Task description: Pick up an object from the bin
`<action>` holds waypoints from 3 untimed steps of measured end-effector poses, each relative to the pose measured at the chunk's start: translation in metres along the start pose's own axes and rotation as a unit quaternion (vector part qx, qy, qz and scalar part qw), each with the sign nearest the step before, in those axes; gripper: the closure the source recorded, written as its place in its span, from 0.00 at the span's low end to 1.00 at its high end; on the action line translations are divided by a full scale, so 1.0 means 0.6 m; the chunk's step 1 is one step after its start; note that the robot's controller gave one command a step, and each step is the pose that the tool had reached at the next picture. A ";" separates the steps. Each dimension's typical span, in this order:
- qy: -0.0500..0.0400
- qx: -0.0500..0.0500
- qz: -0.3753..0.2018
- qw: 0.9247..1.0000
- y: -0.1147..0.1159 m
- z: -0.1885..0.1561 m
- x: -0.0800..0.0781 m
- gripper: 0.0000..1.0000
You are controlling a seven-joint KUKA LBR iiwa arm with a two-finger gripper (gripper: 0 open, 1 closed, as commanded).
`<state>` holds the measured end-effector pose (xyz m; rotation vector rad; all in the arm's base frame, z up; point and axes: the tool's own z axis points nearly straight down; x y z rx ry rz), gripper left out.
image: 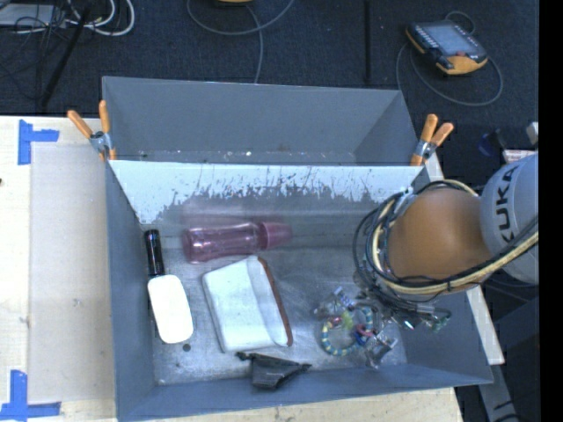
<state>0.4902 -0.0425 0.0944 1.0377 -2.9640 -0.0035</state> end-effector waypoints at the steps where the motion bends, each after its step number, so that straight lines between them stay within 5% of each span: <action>1: -0.002 0.002 -0.054 0.999 -0.044 0.036 -0.008 1.00; 2: -0.002 0.002 -0.053 0.999 -0.045 0.035 -0.008 1.00; 3: 0.002 -0.002 -0.069 0.998 -0.056 -0.043 -0.009 1.00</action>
Offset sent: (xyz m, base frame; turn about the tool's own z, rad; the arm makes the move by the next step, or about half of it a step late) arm 0.0000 0.0000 0.0000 0.0000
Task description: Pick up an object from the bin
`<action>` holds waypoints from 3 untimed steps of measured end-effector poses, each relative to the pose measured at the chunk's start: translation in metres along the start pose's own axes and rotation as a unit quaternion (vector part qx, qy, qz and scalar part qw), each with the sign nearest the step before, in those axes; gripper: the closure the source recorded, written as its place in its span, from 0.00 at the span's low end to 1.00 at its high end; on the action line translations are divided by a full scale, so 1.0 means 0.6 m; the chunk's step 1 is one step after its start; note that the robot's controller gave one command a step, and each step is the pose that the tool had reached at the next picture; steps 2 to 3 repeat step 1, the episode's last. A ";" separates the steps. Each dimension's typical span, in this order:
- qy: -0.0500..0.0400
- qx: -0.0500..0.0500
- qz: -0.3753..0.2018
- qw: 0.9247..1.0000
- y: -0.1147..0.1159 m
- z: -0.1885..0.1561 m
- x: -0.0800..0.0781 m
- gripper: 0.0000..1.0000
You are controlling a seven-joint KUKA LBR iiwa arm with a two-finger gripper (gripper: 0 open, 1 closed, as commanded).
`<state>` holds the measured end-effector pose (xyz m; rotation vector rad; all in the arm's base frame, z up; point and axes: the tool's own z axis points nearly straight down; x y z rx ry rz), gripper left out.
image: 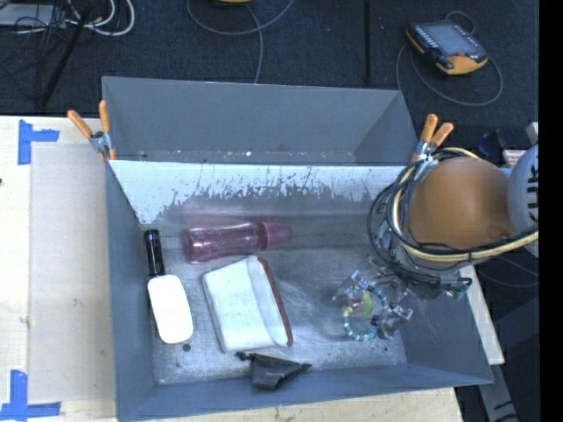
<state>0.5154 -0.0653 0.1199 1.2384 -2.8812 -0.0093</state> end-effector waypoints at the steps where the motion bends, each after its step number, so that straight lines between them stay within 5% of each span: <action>1: -0.002 0.003 -0.006 1.000 0.023 -0.201 -0.020 1.00; 3: -0.002 0.003 -0.006 1.000 0.023 -0.201 -0.020 1.00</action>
Offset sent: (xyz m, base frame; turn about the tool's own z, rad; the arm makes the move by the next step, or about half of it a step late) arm 0.0000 0.0000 0.0000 0.0000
